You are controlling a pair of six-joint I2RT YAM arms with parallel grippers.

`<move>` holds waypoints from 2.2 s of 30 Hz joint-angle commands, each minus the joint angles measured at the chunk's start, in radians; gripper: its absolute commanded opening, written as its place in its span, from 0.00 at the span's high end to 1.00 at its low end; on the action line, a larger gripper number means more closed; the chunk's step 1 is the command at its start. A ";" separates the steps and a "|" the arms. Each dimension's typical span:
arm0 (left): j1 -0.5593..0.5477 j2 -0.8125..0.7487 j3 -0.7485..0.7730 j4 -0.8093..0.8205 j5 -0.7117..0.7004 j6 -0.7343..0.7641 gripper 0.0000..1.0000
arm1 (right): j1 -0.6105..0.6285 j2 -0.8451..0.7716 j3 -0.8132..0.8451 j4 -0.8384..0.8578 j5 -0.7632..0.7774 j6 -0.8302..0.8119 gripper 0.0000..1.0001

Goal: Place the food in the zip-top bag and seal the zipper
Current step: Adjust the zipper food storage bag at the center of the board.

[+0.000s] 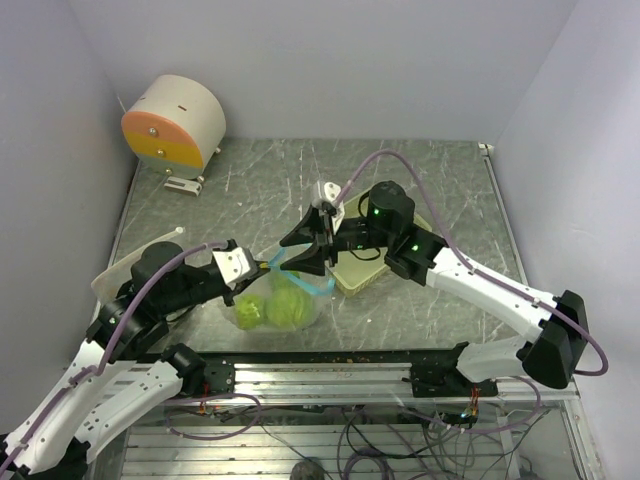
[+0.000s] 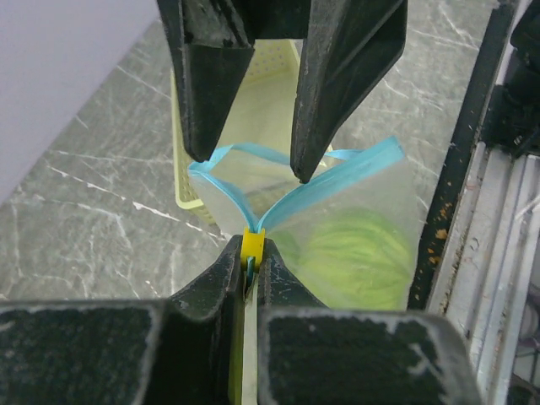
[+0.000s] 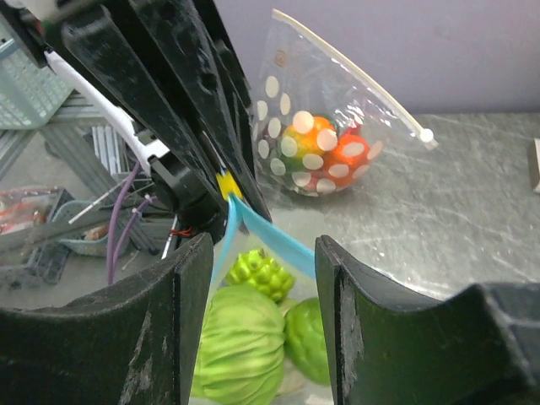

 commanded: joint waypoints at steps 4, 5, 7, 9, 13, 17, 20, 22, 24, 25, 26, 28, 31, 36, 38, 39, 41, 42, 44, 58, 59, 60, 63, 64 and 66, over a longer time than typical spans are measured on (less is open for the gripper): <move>-0.003 -0.013 0.023 -0.057 0.032 -0.014 0.93 | 0.047 0.032 0.073 0.006 0.020 -0.113 0.49; -0.004 -0.018 0.021 -0.062 0.025 -0.013 0.93 | 0.047 0.034 0.071 -0.001 0.021 -0.117 0.49; -0.004 -0.030 0.017 -0.062 0.011 -0.011 0.93 | 0.047 0.030 0.062 -0.032 0.028 -0.128 0.49; -0.003 -0.044 0.013 -0.061 -0.010 -0.010 0.93 | 0.048 0.007 0.030 -0.055 0.111 -0.117 0.47; -0.004 -0.082 0.007 -0.053 -0.015 0.009 0.93 | 0.042 -0.102 -0.123 -0.040 0.563 0.056 0.44; -0.003 -0.118 -0.024 -0.021 0.008 0.018 0.93 | 0.022 -0.144 -0.155 -0.181 0.757 0.158 0.44; -0.004 -0.123 -0.039 0.003 0.018 0.021 0.93 | 0.011 -0.124 -0.149 -0.249 0.712 0.204 0.44; -0.004 -0.120 -0.041 0.011 0.023 0.018 0.93 | 0.003 -0.101 -0.159 -0.226 0.651 0.228 0.44; -0.004 -0.119 -0.043 0.019 0.027 0.017 0.93 | -0.013 -0.064 -0.154 -0.212 0.590 0.250 0.44; -0.003 -0.119 -0.043 0.022 0.030 0.016 0.93 | -0.027 -0.041 -0.144 -0.216 0.553 0.260 0.44; -0.004 -0.120 -0.043 0.024 0.030 0.017 0.93 | -0.041 -0.019 -0.138 -0.219 0.497 0.268 0.44; -0.004 -0.127 -0.042 0.023 0.032 0.025 0.93 | -0.074 0.012 -0.143 -0.222 0.386 0.289 0.46; -0.003 -0.144 -0.039 0.019 0.034 0.045 0.93 | -0.111 0.006 -0.219 -0.145 0.226 0.332 0.47; -0.004 -0.176 -0.053 0.031 0.060 0.070 0.93 | -0.153 -0.010 -0.397 0.161 -0.036 0.520 0.47; -0.004 -0.189 -0.063 0.050 0.068 0.068 0.93 | -0.152 0.024 -0.432 0.306 -0.129 0.612 0.47; -0.004 -0.196 -0.068 0.060 0.071 0.064 0.93 | -0.153 0.046 -0.446 0.384 -0.168 0.660 0.47; -0.004 -0.204 -0.071 0.081 0.075 0.058 0.93 | -0.154 0.091 -0.467 0.523 -0.213 0.748 0.47; -0.004 -0.207 -0.072 0.086 0.074 0.055 0.93 | -0.155 0.116 -0.474 0.585 -0.229 0.787 0.48; -0.003 -0.211 -0.071 0.093 0.069 0.050 0.93 | -0.154 0.147 -0.486 0.697 -0.247 0.860 0.48; -0.004 -0.235 0.004 -0.034 -0.033 0.105 0.93 | -0.193 -0.084 -0.244 -0.328 0.276 0.321 1.00; -0.003 -0.234 0.014 -0.051 -0.048 0.111 0.93 | -0.193 -0.108 -0.222 -0.394 0.388 0.296 1.00; -0.004 -0.234 0.023 -0.068 -0.060 0.116 0.93 | -0.193 -0.132 -0.206 -0.452 0.496 0.279 1.00; -0.003 -0.230 0.046 -0.116 -0.100 0.127 0.93 | -0.195 -0.149 -0.178 -0.567 0.728 0.250 1.00; -0.004 -0.230 0.052 -0.127 -0.113 0.128 0.93 | -0.195 -0.147 -0.176 -0.584 0.770 0.243 1.00; -0.004 -0.228 0.051 -0.146 -0.140 0.124 0.93 | -0.194 -0.142 -0.178 -0.602 0.808 0.232 1.00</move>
